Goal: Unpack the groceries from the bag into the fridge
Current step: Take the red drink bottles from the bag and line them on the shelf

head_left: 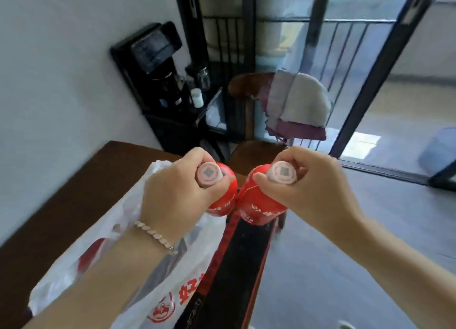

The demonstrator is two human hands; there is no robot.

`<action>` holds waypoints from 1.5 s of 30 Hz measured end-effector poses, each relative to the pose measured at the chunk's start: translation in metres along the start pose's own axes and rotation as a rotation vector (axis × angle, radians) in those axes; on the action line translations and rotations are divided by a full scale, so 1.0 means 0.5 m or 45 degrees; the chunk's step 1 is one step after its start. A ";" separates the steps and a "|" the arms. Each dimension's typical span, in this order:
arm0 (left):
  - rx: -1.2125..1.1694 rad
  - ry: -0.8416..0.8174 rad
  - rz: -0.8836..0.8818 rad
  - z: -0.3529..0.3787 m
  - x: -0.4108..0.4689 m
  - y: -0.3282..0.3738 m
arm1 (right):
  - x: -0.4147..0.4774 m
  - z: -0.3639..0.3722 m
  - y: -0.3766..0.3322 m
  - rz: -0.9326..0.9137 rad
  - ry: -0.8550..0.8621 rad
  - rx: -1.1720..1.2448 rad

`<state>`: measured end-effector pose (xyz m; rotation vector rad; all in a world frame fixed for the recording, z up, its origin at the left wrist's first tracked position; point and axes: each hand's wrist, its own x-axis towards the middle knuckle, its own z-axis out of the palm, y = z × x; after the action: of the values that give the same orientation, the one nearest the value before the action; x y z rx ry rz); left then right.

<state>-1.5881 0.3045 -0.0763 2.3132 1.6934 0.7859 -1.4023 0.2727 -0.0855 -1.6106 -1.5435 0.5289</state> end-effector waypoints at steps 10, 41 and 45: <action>-0.066 -0.374 0.652 0.301 0.081 0.611 | -0.156 -0.566 0.310 0.400 0.496 -0.361; -0.877 -0.923 1.616 0.902 0.051 2.486 | -0.591 -2.065 0.868 1.492 1.613 -0.869; -0.967 -0.900 1.643 0.939 0.023 2.680 | -0.633 -2.204 0.903 1.499 1.687 -0.892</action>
<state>-0.2288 -0.0633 0.1056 2.3477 -0.4583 0.4529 -0.3227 -0.2858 0.1158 -2.4623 0.3665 -0.5807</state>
